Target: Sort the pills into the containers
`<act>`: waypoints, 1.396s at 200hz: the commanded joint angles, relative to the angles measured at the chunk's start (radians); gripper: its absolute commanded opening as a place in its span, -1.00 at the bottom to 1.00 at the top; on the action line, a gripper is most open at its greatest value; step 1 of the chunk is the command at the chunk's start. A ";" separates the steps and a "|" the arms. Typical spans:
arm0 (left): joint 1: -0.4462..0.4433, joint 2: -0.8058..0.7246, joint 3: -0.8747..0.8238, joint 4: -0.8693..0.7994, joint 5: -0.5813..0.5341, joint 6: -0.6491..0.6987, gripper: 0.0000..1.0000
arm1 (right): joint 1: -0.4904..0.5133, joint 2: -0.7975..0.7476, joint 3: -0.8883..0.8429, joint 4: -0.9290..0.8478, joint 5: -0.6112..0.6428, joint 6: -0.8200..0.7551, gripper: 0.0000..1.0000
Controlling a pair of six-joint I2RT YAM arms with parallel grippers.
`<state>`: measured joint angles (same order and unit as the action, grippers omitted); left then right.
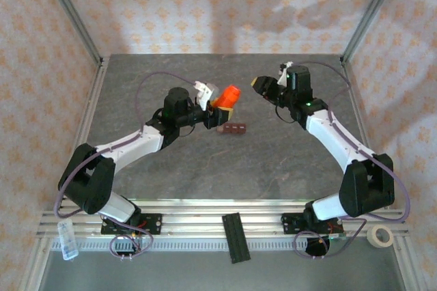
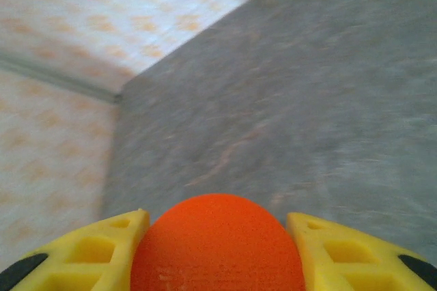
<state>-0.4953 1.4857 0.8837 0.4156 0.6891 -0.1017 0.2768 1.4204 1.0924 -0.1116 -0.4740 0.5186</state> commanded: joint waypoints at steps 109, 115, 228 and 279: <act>-0.002 -0.101 -0.112 -0.060 -0.288 0.084 -1.00 | -0.002 0.334 0.002 -0.221 0.538 -0.053 -0.17; -0.003 -0.103 -0.113 -0.066 -0.298 0.084 -1.00 | -0.001 0.341 -0.003 -0.219 0.538 -0.049 -0.16; -0.003 -0.105 -0.128 -0.061 -0.353 0.029 -1.00 | 0.018 0.259 -0.038 -0.282 0.488 0.014 0.51; -0.004 -0.106 -0.148 -0.087 -0.367 0.033 -1.00 | 0.027 0.237 0.044 -0.300 0.332 -0.030 0.38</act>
<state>-0.4953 1.4097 0.7425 0.3363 0.3500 -0.0628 0.2966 1.6459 1.0798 -0.3870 -0.0559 0.5076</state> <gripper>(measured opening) 0.525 0.722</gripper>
